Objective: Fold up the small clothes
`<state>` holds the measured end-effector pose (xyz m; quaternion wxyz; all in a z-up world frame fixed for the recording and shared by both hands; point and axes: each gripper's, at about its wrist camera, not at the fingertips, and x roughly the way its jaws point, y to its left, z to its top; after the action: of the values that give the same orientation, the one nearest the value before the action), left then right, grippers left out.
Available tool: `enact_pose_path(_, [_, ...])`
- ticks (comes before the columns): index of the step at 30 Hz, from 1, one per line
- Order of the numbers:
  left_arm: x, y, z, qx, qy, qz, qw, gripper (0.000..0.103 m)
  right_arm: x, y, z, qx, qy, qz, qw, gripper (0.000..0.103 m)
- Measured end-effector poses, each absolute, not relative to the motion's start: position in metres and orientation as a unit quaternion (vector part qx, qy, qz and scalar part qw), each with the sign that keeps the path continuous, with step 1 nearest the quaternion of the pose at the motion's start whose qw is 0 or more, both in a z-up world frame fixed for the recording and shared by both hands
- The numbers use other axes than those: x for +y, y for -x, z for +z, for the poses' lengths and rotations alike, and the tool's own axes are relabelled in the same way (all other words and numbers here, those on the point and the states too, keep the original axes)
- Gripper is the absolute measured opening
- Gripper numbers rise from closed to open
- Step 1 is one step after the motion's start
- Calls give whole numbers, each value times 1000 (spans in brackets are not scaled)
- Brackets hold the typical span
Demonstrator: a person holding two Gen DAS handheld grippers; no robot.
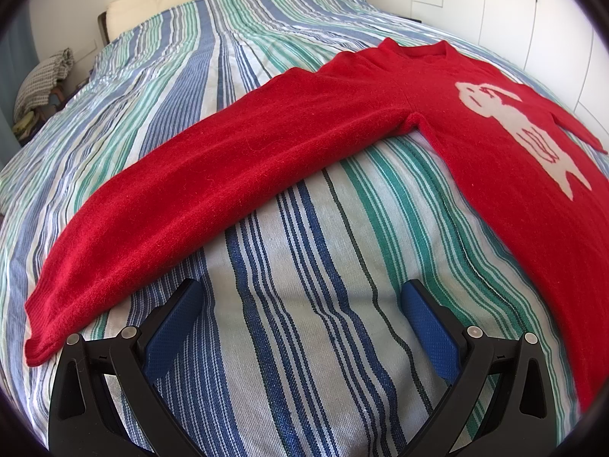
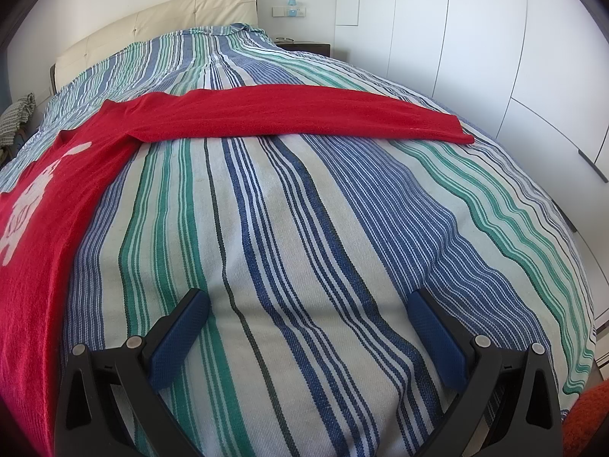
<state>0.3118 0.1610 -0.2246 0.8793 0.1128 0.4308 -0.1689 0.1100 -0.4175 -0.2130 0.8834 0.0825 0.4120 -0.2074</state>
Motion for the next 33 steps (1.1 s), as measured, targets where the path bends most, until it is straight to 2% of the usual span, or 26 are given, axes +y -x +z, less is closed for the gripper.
enact_pose_path(33, [162, -312, -225, 430, -113, -169, 879, 103, -421, -105, -212, 402, -95, -195, 890, 103])
